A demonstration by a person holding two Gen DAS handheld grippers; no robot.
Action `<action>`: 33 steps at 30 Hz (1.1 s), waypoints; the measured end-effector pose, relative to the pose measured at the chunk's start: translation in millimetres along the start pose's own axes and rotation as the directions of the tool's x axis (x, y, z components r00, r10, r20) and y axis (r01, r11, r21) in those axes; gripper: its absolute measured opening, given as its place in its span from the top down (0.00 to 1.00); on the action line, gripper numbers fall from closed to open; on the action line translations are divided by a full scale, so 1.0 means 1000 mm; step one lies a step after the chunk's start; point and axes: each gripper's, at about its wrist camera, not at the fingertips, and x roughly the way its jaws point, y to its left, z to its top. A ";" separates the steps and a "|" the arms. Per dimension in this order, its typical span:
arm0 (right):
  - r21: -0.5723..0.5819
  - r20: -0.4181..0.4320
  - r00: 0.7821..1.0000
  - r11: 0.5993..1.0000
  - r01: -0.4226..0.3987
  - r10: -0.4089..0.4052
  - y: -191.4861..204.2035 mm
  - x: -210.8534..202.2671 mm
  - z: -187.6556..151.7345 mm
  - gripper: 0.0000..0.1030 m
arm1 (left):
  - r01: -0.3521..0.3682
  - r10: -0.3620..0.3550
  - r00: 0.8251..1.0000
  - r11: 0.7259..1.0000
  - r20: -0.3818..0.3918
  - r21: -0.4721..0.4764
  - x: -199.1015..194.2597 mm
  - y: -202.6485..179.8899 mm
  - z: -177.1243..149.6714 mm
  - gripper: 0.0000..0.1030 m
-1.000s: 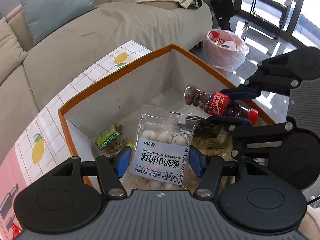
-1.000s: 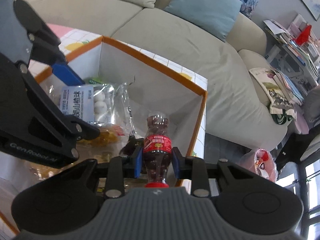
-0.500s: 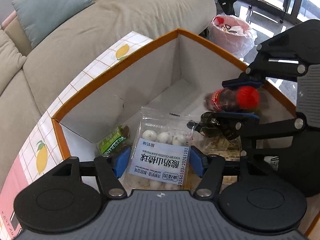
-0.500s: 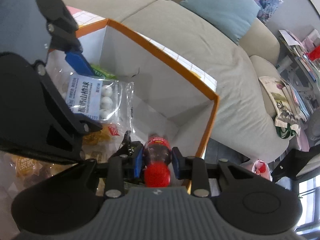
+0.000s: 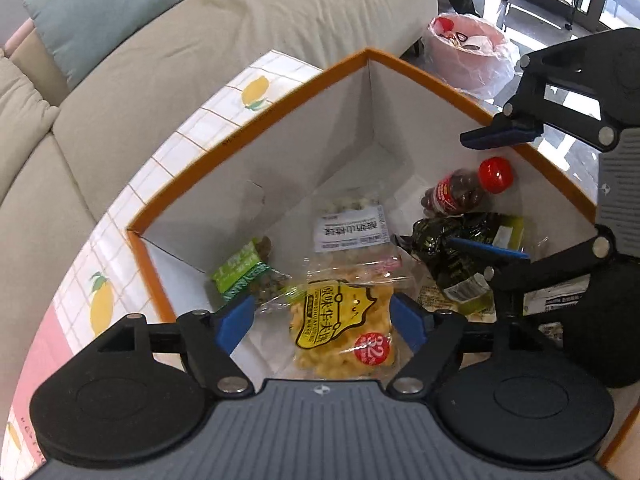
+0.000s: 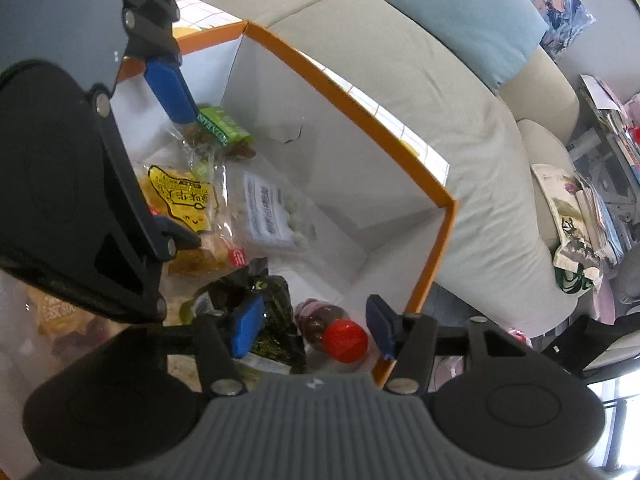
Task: Organize snacks
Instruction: 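Withdraw both open tools from the box back over the table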
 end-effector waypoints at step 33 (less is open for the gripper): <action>0.479 0.235 0.964 0.878 -0.007 -0.121 0.057 -0.140 -0.020 0.17 | 0.134 -0.020 0.957 0.915 0.291 -0.380 -0.156 0.053 -0.170 0.00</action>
